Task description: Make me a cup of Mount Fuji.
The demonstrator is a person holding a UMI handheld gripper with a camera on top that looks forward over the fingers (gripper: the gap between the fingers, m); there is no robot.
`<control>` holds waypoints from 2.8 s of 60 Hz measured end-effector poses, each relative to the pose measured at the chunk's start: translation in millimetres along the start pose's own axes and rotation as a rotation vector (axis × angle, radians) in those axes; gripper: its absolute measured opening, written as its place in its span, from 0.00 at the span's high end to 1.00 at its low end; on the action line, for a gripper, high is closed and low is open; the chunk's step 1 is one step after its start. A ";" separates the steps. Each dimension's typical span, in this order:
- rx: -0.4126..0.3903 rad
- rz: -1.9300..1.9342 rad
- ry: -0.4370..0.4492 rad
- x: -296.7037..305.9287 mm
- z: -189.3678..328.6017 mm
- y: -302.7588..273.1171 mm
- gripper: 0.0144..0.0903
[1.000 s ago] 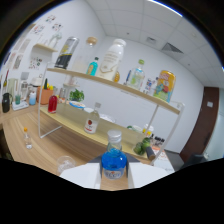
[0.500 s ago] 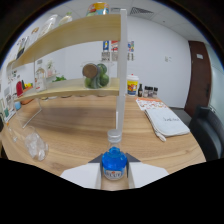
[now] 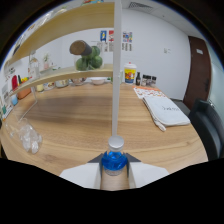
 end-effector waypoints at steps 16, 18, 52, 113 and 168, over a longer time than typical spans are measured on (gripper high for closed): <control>0.055 0.023 0.063 0.3 -39.3 -27.3 0.05; 0.069 0.028 0.085 -0.4 -50.2 -36.6 0.05; 0.154 0.140 -0.025 -220.9 -122.9 -102.9 0.07; 0.379 0.047 -0.045 -335.1 -110.1 -399.4 0.67; 0.226 0.116 -0.115 -360.2 -75.2 -113.1 0.69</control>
